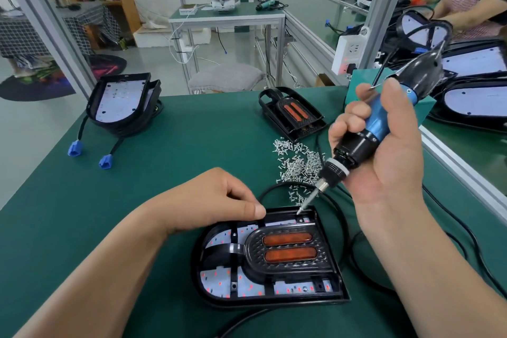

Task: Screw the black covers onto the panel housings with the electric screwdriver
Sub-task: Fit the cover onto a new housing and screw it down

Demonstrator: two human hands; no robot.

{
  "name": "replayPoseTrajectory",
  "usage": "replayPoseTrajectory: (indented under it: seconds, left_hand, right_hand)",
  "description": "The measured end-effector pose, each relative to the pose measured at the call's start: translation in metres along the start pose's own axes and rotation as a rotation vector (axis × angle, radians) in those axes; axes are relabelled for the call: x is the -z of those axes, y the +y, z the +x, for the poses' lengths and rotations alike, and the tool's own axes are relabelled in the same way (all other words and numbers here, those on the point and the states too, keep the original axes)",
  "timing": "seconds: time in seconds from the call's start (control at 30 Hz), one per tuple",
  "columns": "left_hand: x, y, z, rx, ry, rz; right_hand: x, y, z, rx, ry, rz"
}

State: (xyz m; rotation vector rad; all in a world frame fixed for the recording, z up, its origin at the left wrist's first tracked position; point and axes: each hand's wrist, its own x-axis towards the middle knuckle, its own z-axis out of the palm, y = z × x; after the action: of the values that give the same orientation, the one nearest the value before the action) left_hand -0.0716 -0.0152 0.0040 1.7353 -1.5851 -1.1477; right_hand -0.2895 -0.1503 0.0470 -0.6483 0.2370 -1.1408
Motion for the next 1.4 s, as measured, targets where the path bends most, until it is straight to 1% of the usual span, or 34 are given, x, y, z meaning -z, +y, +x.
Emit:
replayPoseTrajectory:
  seconds: [0.13,0.33,0.47,0.77,0.93,1.1,1.4]
  left_hand:
    - [-0.001,0.000,-0.001,-0.004,0.009,0.014]
    - [-0.003,-0.004,0.002,0.004,0.128,0.008]
    - [-0.003,-0.007,0.003,-0.002,0.168,0.018]
    - [-0.006,-0.006,0.003,-0.007,0.194,0.030]
    - [-0.007,-0.006,0.004,-0.011,0.206,0.033]
    - [-0.007,-0.005,0.004,-0.010,0.204,0.038]
    - [-0.007,-0.006,0.004,-0.018,0.209,0.039]
  right_hand:
    - [0.002,-0.007,-0.015,-0.022,-0.099,-0.050]
    - [0.007,-0.012,-0.027,-0.038,-0.244,-0.099]
    - [0.006,-0.014,-0.029,-0.040,-0.301,-0.128]
    - [0.005,-0.012,-0.033,-0.050,-0.362,-0.149]
    - [0.003,-0.011,-0.035,-0.069,-0.440,-0.151]
    - [0.003,-0.011,-0.037,-0.062,-0.436,-0.163]
    - [0.002,-0.010,-0.038,-0.104,-0.476,-0.157]
